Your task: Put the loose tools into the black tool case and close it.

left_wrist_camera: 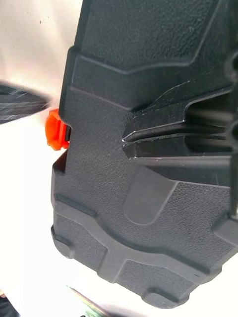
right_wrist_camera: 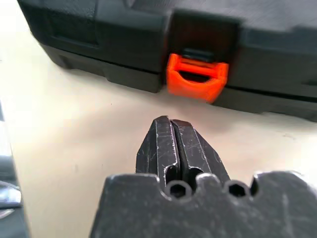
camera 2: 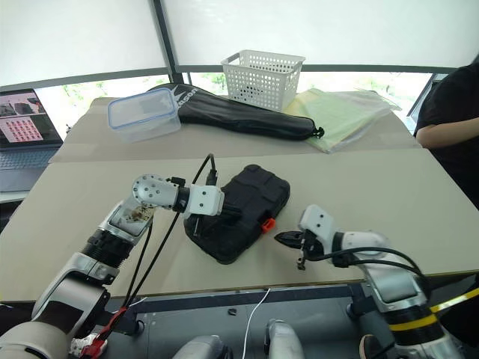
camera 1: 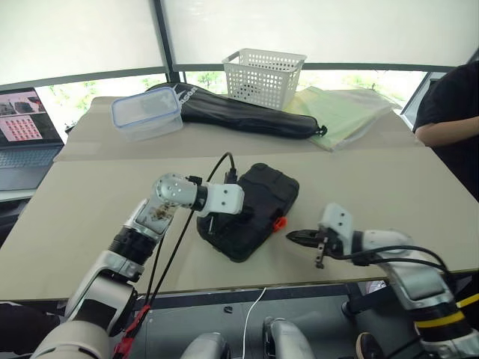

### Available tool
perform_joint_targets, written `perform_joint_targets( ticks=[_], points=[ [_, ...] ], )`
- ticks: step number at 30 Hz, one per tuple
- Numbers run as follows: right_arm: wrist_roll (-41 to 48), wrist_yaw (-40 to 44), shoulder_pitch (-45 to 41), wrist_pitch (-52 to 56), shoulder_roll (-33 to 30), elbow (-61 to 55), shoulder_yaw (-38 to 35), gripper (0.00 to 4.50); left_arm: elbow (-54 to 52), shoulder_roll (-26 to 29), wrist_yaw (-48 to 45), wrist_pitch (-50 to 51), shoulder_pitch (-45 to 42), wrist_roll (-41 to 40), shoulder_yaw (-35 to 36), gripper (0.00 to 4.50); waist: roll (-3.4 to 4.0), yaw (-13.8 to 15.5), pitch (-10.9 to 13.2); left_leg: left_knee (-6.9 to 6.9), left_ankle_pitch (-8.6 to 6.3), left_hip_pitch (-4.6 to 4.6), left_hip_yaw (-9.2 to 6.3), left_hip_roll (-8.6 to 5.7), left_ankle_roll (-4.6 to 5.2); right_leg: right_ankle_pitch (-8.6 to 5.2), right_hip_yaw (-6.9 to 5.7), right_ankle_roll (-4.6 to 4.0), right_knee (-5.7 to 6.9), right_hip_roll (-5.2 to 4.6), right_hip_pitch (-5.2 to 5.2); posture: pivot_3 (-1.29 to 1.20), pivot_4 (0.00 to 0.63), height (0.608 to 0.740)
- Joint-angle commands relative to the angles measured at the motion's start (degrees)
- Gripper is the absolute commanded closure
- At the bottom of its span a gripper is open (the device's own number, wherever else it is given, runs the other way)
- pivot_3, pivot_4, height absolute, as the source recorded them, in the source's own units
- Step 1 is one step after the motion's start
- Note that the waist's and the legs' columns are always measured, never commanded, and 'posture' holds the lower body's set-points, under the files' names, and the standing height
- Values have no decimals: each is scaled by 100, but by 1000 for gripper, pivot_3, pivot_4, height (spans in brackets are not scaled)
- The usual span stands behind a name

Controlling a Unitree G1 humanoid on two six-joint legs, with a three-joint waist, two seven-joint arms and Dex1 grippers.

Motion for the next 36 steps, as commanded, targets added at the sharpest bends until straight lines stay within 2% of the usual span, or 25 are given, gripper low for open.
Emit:
perform_joint_targets(
  ticks=[1, 6, 14, 21, 25, 32, 36],
  points=[
    [-2, -221, -543, -190, 208, -43, -155, 4500, 340, 63, -19, 44, 128, 345, -249, 4365, -1, 3, 0, 0, 0, -1, -1, 0, 0, 13, -1, -21, 0, 0, 0, 0, 150, 740],
    [312, -222, -934, 92, 309, -193, -416, 4500, 362, 69, 4, 35, 169, 317, -223, 4365, -1, -33, 1, -2, 3, -4, -1, 0, -5, 18, 0, -28, 1, 3, -10, 0, 150, 740],
    [289, 161, -551, 242, -94, -397, -301, 4500, 423, 89, 105, 14, 213, 353, -208, 4365, 2, -2, -1, -8, 3, -3, -6, 1, -6, 16, -6, -27, -1, 3, -6, 0, 150, 740],
    [68, 47, -694, 63, -315, 277, -390, 4500, 443, 131, 121, 9, 223, 357, -189, 4365, 2, -4, -1, -7, 3, -2, -4, 0, -5, 16, -4, -27, -2, 1, -6, 0, 150, 740],
    [-109, -100, -921, -154, -46, 626, -203, 4500, 456, 140, 123, 11, 223, 360, -191, 4365, 2, -5, -2, -7, 3, -1, -3, 0, -5, 16, -3, -28, -1, 1, -5, 0, 150, 740],
    [48, -371, -1336, 153, 677, 402, -83, 4500, 498, 137, 125, 3, 209, 370, -207, 4365, 7, -53, -5, -7, 3, 1, -1, 2, -5, 17, 0, -28, 0, 2, -6, 0, 150, 740],
    [-3, -397, -1321, 208, 740, 363, -79, 4500, 534, 131, 145, 0, 185, 366, -205, 4365, 12, -67, -10, -11, 4, 7, -3, 3, -7, 17, -1, -28, 1, 4, -4, 0, 150, 740]
  ],
)
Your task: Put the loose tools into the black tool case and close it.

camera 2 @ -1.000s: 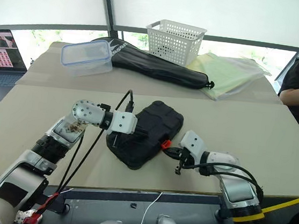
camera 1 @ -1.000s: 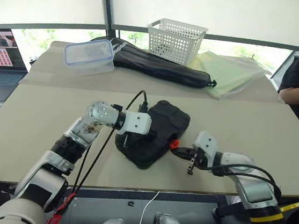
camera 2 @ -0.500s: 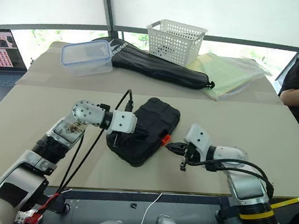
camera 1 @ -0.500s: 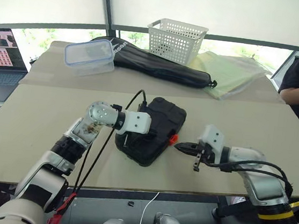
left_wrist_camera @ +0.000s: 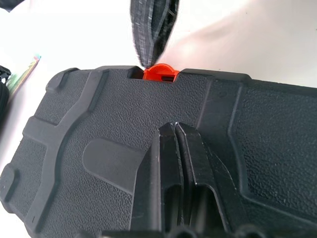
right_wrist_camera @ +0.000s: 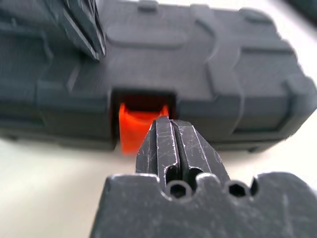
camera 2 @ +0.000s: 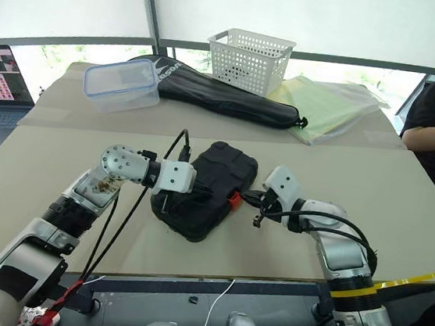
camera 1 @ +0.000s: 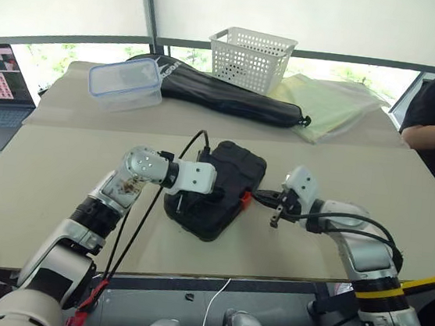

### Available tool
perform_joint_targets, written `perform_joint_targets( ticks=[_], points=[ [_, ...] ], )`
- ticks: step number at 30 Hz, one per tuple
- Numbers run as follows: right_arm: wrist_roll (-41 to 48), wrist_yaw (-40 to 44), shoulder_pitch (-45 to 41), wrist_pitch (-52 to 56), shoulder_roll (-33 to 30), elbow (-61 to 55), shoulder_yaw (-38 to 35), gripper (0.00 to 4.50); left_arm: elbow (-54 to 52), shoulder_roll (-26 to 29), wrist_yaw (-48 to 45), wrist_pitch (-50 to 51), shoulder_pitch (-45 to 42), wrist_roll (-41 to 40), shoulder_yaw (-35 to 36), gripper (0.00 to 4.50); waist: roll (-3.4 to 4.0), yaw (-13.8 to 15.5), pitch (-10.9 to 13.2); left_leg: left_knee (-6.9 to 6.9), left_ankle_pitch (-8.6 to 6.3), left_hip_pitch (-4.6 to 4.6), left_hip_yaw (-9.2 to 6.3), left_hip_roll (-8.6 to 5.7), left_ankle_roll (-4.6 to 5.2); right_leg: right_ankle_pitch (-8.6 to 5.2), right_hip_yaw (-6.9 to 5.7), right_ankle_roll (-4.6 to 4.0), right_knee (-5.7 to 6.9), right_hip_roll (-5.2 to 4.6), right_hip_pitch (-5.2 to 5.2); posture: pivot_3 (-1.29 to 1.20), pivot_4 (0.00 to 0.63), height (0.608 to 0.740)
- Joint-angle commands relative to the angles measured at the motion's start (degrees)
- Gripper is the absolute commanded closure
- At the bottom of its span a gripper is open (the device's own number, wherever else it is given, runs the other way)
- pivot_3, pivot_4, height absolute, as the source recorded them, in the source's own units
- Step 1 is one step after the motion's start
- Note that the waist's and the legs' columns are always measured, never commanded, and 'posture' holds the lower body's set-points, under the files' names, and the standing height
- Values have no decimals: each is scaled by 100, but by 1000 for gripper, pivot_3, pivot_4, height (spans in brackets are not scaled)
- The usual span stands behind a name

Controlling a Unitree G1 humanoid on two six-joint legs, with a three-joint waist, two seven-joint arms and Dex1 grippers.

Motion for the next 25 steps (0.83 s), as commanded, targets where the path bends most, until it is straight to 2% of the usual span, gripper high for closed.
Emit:
perform_joint_targets(
  ticks=[1, 4, 7, 8, 9, 11, 15, 16, 18, 19, 20, 21, 25],
  points=[
    [28, -1, -66, -10, -5, -274, 6, 4500, 368, 17, -11, 55, 189, 344, -263, 4365, 5, 16, -3, -1, 0, -1, -1, 0, 0, 0, -1, 0, 0, 0, 0, 0, 150, 740],
    [85, 79, 59, 5, -228, -390, -158, 4500, 356, 40, 80, 130, 211, 297, -156, 4365, 7, 60, -4, 1, 0, -4, -2, -4, 1, 0, -5, 0, 0, -1, -1, 0, 150, 740],
    [601, 393, 273, 414, -610, -752, -547, 4500, 76, 176, -20, 653, 353, -95, 175, 4365, 7, 62, -4, 0, -1, -4, -2, -5, 2, 0, -3, 0, -2, -2, -1, 0, 150, 740],
    [849, 595, 373, 569, -775, -890, -693, 3922, -41, 255, -60, 872, 412, -269, 340, 4184, 6, 49, -3, -1, -1, -6, -2, -5, 2, 0, -2, 0, -2, -1, -4, 0, 150, 740],
    [1109, 824, 485, 715, -976, -1049, -860, 3779, -157, 390, -99, 1047, 486, -426, 526, 3899, 6, 38, -3, -3, -1, -10, -3, -2, 2, -1, -3, -1, -2, 1, -8, 0, 150, 740],
    [1496, 1140, 657, 982, -1318, -1257, -1138, 3136, -380, 678, -162, 1281, 663, -673, 830, 3435, 7, -18, -2, -4, -1, -13, -2, 1, 1, -2, -2, -2, -2, 4, -13, 0, 150, 740],
    [2185, 1955, 1017, 1314, -2153, -1247, -1800, 1752, -1252, 1651, -559, 2146, 1400, -1542, 1737, 2018, 10, -121, 4, -19, -3, -8, 1, 13, -4, -11, -4, -13, -3, 12, -20, 0, 150, 740],
    [2281, 2175, 1089, 1357, -2375, -1160, -1939, 1373, -1572, 1946, -653, 2497, 1672, -1864, 2092, 1596, 11, -128, 8, -22, -3, -10, 1, 13, -4, -12, -4, -14, -4, 12, -22, 0, 150, 740],
    [2429, 2522, 1175, 1414, -2720, -968, -2136, 777, -2110, 2393, -680, 3180, 2153, -2414, 2774, 1042, 13, -117, 28, -22, -6, -12, 1, 15, -4, -19, -7, -13, -2, 13, -26, 0, 150, 740],
    [2459, 2676, 1165, 1402, -2873, -797, -2218, 261, -2428, 2608, -644, 3641, 2490, -2729, 3280, 558, 7, -99, 42, -21, -9, -17, 2, 15, -2, -19, -6, -12, -4, 12, -29, 0, 150, 740],
    [2475, 2775, 1160, 1368, -2970, -670, -2265, 14, -2664, 2738, -582, 3961, 2725, -2947, 3604, 309, -6, -91, 58, -20, -11, -20, 1, 14, 3, -21, -7, -9, -4, 11, -30, 0, 150, 740],
    [2464, 2814, 1080, 1272, -2999, -483, -2305, 0, -2917, 2794, -516, 4198, 3038, -3170, 4030, 16, -15, -82, 73, -19, -13, -22, 1, 14, 5, -22, -8, -8, -5, 10, -32, 0, 150, 740],
    [2434, 2969, 791, 1207, -3047, 8, -2234, 0, -3550, 2633, -176, 4469, 3810, -3579, 4895, 16, -26, -23, 83, -18, -14, -27, -1, 8, 5, -25, -13, -2, -8, 2, -30, 0, 150, 740]
  ],
)
